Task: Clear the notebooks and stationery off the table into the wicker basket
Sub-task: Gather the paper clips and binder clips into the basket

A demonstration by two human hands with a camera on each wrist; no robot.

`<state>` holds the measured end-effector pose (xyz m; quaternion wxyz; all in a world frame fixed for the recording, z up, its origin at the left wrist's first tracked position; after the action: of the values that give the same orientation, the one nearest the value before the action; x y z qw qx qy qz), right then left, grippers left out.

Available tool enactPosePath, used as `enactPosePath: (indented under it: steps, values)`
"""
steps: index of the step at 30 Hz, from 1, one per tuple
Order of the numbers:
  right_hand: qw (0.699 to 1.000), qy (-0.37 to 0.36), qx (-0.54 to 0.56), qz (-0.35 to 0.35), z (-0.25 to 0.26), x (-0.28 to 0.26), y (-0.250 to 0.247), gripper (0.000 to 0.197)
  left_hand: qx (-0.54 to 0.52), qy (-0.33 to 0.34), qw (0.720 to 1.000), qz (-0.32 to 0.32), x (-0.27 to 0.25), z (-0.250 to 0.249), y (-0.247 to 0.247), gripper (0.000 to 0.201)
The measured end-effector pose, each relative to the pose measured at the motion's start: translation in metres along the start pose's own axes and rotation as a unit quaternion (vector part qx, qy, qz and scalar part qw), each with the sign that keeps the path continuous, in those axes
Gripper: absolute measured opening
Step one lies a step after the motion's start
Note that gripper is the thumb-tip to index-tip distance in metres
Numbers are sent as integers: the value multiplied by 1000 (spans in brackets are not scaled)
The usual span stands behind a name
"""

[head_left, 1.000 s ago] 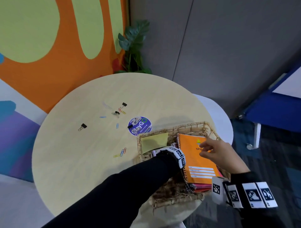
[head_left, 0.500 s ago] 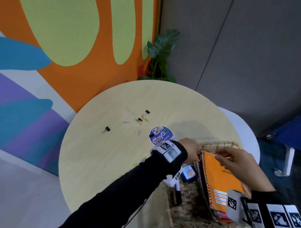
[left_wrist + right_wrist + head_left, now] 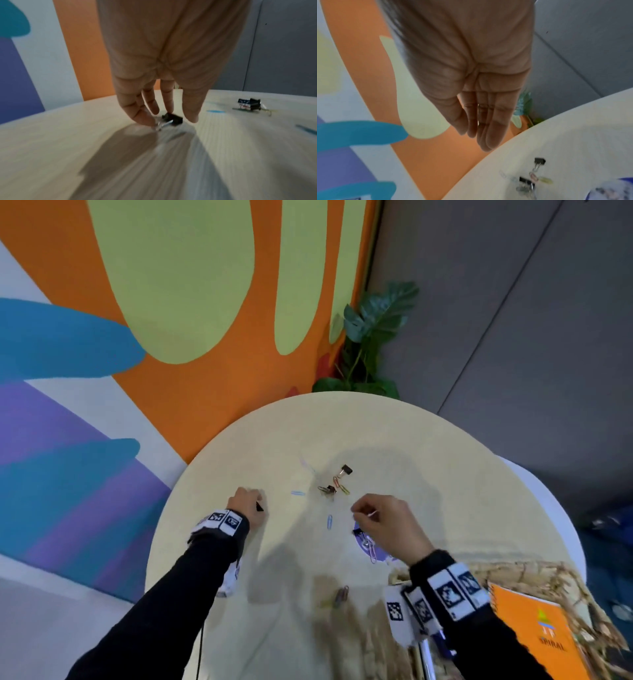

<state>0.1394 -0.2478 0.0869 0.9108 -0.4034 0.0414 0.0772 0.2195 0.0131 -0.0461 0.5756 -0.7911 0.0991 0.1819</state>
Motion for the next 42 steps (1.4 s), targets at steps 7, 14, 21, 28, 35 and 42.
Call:
enactPosePath:
  steps: [7, 14, 21, 28, 35, 42]
  values:
    - [993, -3, -91, 82, 15, 85, 77, 19, -84, 27, 996, -20, 13, 14, 12, 41]
    - [980, 36, -160, 115, -5, 151, 139, 24, -202, 67, 976, -37, -45, 12, -1, 20]
    - [968, 53, -207, 134, -12, 171, 168, 21, -273, 60, 960, 12, -117, 31, 29, 33]
    - [932, 43, -306, 187, -9, 167, 173, 31, -260, 63, 963, 18, -143, 37, 63, 48]
    - [952, -6, -281, 124, 32, 128, 86, 24, -224, 108, 969, 13, -139, -6, 51, 34]
    - [988, -39, -146, 3, 26, -23, -53, 19, -201, 199, 959, -4, -143, -86, 26, 14]
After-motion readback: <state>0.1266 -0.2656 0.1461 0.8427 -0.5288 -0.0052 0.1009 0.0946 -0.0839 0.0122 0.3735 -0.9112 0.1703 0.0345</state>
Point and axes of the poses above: each hand's wrist, its own x-axis towards the middle knuckle, its own y-axis out of the palm, z = x × y, the point moved 7 cm from there along x, towards the middle knuckle
